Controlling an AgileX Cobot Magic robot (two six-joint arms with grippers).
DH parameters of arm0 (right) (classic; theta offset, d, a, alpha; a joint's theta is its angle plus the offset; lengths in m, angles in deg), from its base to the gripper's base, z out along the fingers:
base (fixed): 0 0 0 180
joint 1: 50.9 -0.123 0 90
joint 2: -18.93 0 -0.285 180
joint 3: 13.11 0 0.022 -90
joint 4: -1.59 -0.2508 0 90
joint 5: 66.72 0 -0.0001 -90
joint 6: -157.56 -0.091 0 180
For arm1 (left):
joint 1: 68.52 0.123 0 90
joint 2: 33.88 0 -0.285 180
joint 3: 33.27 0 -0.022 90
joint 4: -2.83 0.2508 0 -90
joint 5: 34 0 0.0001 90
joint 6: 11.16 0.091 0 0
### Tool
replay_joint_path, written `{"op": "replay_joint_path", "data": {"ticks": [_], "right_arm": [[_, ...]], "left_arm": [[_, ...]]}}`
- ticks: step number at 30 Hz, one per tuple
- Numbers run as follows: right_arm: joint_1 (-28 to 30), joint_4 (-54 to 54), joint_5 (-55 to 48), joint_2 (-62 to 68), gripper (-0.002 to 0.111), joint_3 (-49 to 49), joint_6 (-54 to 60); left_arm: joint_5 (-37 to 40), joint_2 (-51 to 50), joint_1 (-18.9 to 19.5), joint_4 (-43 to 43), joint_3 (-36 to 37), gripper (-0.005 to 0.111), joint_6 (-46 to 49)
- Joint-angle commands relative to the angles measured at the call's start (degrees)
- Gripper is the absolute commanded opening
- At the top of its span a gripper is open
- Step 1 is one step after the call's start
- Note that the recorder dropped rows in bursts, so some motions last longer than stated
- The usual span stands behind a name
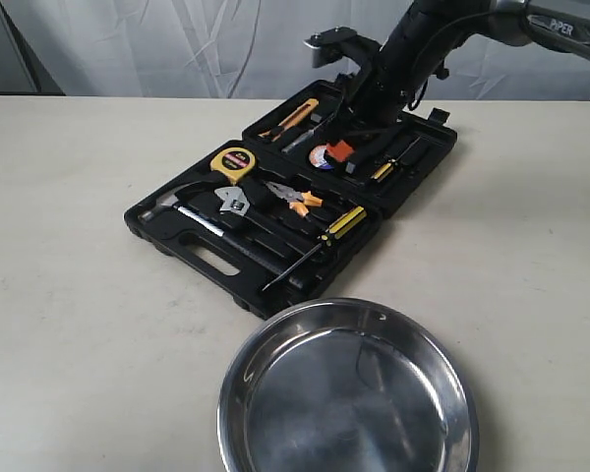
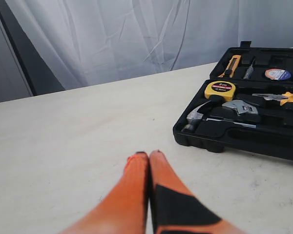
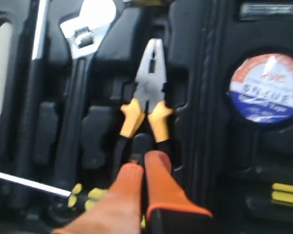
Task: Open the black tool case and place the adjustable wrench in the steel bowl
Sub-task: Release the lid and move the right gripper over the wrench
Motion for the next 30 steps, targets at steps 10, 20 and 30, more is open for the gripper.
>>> {"op": "replay_joint_path", "data": {"ticks": [10,20,30], "right_arm": [[-4.1,-7.7,3.6,4.4,-0.001,0.1,8.3],[-11.3,0.5,8.2,4.6,-0.001,0.1,11.6],[-12.9,5.2,9.9,4.6,-0.001,0.1,5.8]], "left_arm": [[-0.9,-0.2,0.1,0.0,-0.1,0.000,-0.2],[-0.9,-0.2,0.1,0.0,-0.1,0.000,-0.2],[-0.9,-0.2,0.1,0.0,-0.1,0.000,-0.2]]}}
